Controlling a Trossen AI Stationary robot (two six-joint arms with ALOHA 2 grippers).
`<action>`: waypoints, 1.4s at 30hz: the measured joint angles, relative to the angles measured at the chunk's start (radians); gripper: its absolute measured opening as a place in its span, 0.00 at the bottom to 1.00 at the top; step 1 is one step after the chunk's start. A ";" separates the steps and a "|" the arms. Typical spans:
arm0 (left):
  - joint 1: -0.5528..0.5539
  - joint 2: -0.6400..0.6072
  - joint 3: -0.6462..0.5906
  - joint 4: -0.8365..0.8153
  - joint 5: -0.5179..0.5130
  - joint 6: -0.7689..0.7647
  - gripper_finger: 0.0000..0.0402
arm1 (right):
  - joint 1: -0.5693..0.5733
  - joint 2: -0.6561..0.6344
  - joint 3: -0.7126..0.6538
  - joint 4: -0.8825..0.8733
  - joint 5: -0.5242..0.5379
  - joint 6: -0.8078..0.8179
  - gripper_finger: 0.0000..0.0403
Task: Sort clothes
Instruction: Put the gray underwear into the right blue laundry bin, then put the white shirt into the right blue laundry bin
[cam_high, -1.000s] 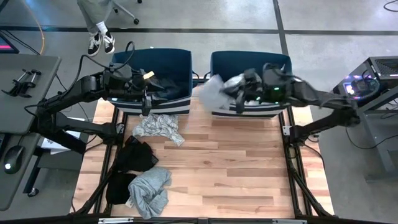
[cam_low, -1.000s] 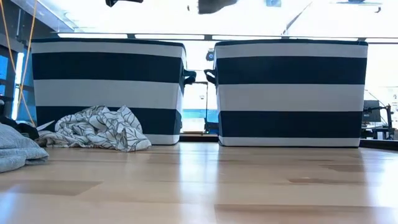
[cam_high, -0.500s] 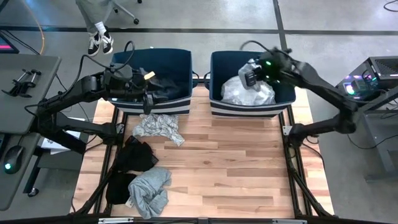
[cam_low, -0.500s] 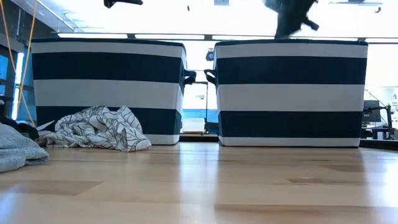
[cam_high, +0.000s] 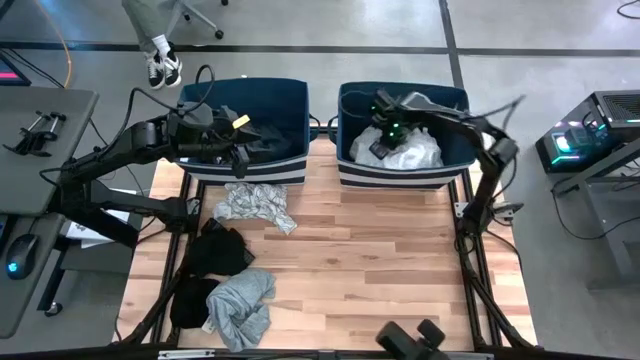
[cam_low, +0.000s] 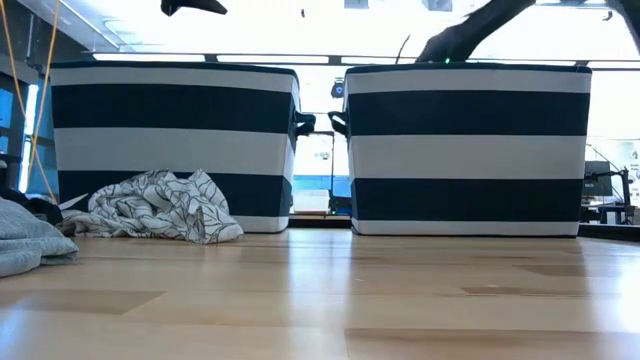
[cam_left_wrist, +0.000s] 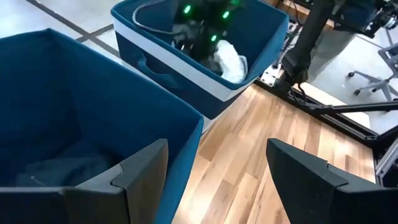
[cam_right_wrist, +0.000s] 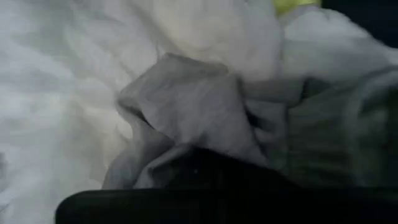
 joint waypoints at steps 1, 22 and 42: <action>0.000 0.000 0.000 0.000 0.000 -0.003 0.63 | 0.000 0.030 0.003 0.006 0.002 -0.007 0.01; -0.007 0.000 0.000 -0.029 0.003 0.128 0.63 | 0.050 -0.442 -0.002 0.090 -0.044 0.330 0.55; -0.262 0.109 0.001 -0.186 -0.144 0.163 0.59 | 0.768 -0.581 -0.075 0.331 0.436 0.477 0.55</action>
